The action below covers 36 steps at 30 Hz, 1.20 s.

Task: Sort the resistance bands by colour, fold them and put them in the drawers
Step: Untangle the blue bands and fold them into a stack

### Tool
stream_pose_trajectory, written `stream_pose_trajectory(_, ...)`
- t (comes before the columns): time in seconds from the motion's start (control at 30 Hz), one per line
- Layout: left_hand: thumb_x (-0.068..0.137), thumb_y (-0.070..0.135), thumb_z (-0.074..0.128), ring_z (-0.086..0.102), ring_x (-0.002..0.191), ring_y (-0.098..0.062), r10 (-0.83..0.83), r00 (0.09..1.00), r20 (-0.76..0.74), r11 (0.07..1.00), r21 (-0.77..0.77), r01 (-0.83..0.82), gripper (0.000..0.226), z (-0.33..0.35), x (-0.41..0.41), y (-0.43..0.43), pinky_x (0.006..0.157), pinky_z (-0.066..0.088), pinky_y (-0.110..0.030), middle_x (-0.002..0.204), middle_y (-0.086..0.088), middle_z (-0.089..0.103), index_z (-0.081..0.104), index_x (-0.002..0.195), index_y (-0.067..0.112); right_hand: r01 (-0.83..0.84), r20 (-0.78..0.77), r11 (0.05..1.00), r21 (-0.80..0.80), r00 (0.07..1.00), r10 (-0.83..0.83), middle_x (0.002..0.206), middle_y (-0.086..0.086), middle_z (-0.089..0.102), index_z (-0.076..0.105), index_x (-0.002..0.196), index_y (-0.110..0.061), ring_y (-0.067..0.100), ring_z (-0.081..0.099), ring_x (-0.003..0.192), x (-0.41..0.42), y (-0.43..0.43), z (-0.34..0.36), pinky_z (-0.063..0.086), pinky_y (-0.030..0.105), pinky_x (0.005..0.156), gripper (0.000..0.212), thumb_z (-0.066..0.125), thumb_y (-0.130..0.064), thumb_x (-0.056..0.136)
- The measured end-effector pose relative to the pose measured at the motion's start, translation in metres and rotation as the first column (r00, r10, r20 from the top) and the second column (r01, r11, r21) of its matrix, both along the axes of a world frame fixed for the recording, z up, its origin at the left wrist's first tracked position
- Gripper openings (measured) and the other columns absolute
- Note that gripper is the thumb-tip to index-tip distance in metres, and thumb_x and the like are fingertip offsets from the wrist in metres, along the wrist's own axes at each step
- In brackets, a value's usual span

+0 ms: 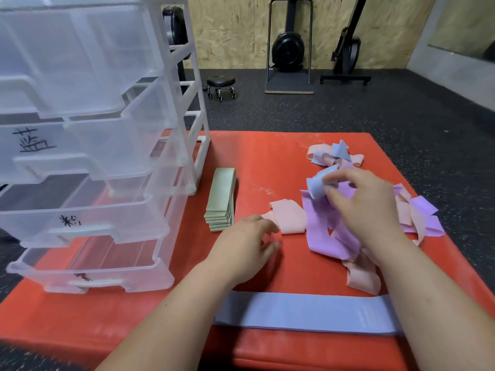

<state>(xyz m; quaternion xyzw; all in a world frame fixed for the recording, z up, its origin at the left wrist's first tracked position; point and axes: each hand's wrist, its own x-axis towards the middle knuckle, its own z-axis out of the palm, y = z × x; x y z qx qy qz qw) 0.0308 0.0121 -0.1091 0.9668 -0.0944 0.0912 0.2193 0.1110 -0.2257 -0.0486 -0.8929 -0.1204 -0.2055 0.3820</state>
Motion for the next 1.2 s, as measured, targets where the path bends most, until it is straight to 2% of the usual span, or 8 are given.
stream_pose_trajectory(0.1,0.097,0.041,0.066,0.064,0.103,-0.014,0.025,0.999,0.032,0.998,-0.065,-0.023,0.026,0.003,0.001,-0.004,0.088,0.054,-0.041,0.112,0.011,0.064,0.067,0.122,0.033,0.089,-0.131,0.955,0.283,0.990,-0.053,0.101,-0.012,0.073,0.061,0.118,-0.033,0.002,0.067,0.083,-0.013,-0.009,0.013,0.053,0.028,0.079,0.042,0.079,-0.012,0.086)
stream_pose_trajectory(0.2,0.097,0.039,0.067,0.066,0.101,-0.012,0.046,0.998,0.042,0.989,-0.143,-0.039,0.027,0.002,0.003,-0.010,0.090,0.055,-0.041,0.113,0.013,0.067,0.068,0.123,0.032,0.185,-0.322,0.923,0.337,0.944,-0.072,0.100,-0.007,0.074,0.055,0.128,-0.038,0.005,0.070,0.084,-0.025,-0.015,0.006,0.052,0.030,0.073,0.058,0.079,-0.010,0.083)
stream_pose_trajectory(0.43,0.099,0.043,0.069,0.058,0.126,-0.006,-0.011,0.999,0.040,0.911,-0.411,0.027,0.048,0.016,0.005,-0.043,0.107,0.048,-0.031,0.140,0.014,0.062,0.059,0.144,0.030,-0.084,-0.370,0.807,0.585,0.858,0.357,0.110,-0.002,0.079,0.060,0.134,-0.027,0.019,0.076,0.105,-0.045,-0.011,-0.002,0.060,0.047,0.095,0.063,0.082,0.002,0.083)
stream_pose_trajectory(0.53,0.099,0.048,0.063,0.064,0.116,-0.009,-0.018,1.000,-0.005,0.890,-0.456,0.013,0.029,0.015,0.013,-0.052,0.103,0.051,-0.041,0.121,0.016,0.072,0.069,0.123,0.033,-0.176,-0.356,0.795,0.580,0.823,0.442,0.111,0.003,0.079,0.069,0.123,-0.014,0.023,0.076,0.106,-0.051,-0.013,-0.003,0.060,0.045,0.096,0.042,0.079,0.003,0.086)
stream_pose_trajectory(0.63,0.095,0.041,0.064,0.068,0.094,-0.020,-0.038,0.999,-0.006,0.872,-0.489,0.030,0.013,0.011,0.017,-0.053,0.087,0.054,-0.048,0.093,0.007,0.073,0.070,0.099,0.030,-0.170,-0.357,0.841,0.514,0.849,0.390,0.104,-0.001,0.080,0.073,0.114,-0.019,0.021,0.077,0.100,-0.053,-0.023,0.000,0.062,0.041,0.089,0.029,0.082,-0.009,0.088)
stream_pose_trajectory(0.77,0.097,0.038,0.068,0.066,0.087,-0.019,-0.118,0.992,0.034,0.880,-0.459,0.120,0.012,0.017,0.014,-0.055,0.081,0.054,-0.045,0.091,0.007,0.072,0.072,0.106,0.031,-0.225,-0.381,0.940,0.257,0.870,0.312,0.086,-0.004,0.079,0.077,0.094,-0.022,0.018,0.076,0.080,-0.050,-0.041,0.004,0.062,0.042,0.078,0.009,0.083,-0.023,0.087)
stream_pose_trajectory(1.07,0.087,0.030,0.085,0.060,0.081,-0.013,-0.112,0.993,-0.028,0.934,-0.344,0.096,0.020,0.023,0.014,-0.040,0.074,0.047,-0.030,0.087,0.010,0.068,0.067,0.096,0.026,-0.116,-0.237,0.900,0.420,0.944,0.232,0.086,0.001,0.078,0.077,0.098,-0.015,0.014,0.071,0.073,-0.037,-0.066,0.008,0.058,0.029,0.067,0.011,0.079,-0.024,0.091)
stream_pose_trajectory(1.2,0.086,0.032,0.084,0.060,0.076,-0.014,-0.052,0.998,-0.025,0.965,-0.258,0.044,0.021,0.023,0.013,-0.026,0.070,0.048,-0.032,0.083,0.009,0.068,0.067,0.099,0.029,-0.008,-0.199,0.917,0.398,0.975,0.094,0.087,0.006,0.077,0.077,0.097,-0.020,0.020,0.072,0.076,-0.027,-0.087,0.005,0.063,0.044,0.073,0.010,0.080,-0.028,0.092)
